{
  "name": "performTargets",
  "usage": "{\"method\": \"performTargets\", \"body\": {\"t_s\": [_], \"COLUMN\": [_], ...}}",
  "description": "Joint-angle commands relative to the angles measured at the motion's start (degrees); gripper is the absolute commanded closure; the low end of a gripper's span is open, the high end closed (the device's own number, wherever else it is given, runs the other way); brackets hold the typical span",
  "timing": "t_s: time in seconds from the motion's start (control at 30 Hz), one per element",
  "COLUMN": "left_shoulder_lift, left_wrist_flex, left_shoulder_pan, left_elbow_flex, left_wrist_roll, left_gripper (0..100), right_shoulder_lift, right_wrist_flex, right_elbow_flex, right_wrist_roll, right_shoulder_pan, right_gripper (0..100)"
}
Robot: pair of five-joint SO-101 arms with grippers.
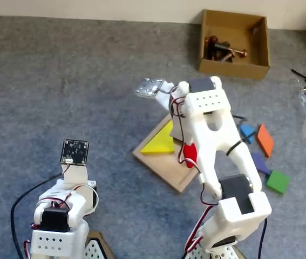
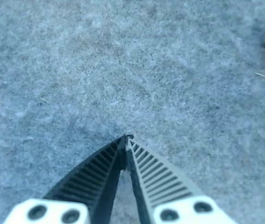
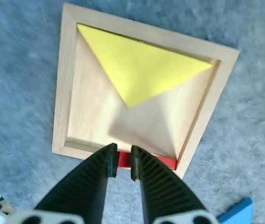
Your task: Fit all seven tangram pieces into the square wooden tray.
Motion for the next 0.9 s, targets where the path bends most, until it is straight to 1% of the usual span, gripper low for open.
{"method": "performTargets", "body": {"t_s": [0.0,0.17,0.37,0.57,0.73,0.87], "left_shoulder_lift": [-0.4,-0.4,-0.4,-0.4,-0.4,-0.4], "left_wrist_flex": [-0.1,-0.1,-0.1,-0.1,-0.1,-0.1], "left_shoulder_pan": [0.8,0.8,0.8,0.8,0.8,0.8], "left_elbow_flex": [1.1,1.1,1.1,1.1,1.1,1.1], "left_wrist_roll": [0.4,0.4,0.4,0.4,0.4,0.4], "left_gripper": [99,99,99,99,99,99], "right_shoulder_lift": [-0.2,-0.9,-10.7,-17.9,-22.9,-27.7], "right_wrist_flex": [1.9,5.1,5.0,4.4,-1.5,-6.2], "right_elbow_flex": [-2.3,-2.5,-0.7,8.9,20.5,28.7], "right_wrist_roll": [1.8,1.8,1.9,2.5,6.5,6.5], "right_shoulder_pan": [2.8,2.9,3.6,7.2,11.3,12.3], "right_gripper": [99.2,99.2,99.2,99.2,99.2,99.2]}}
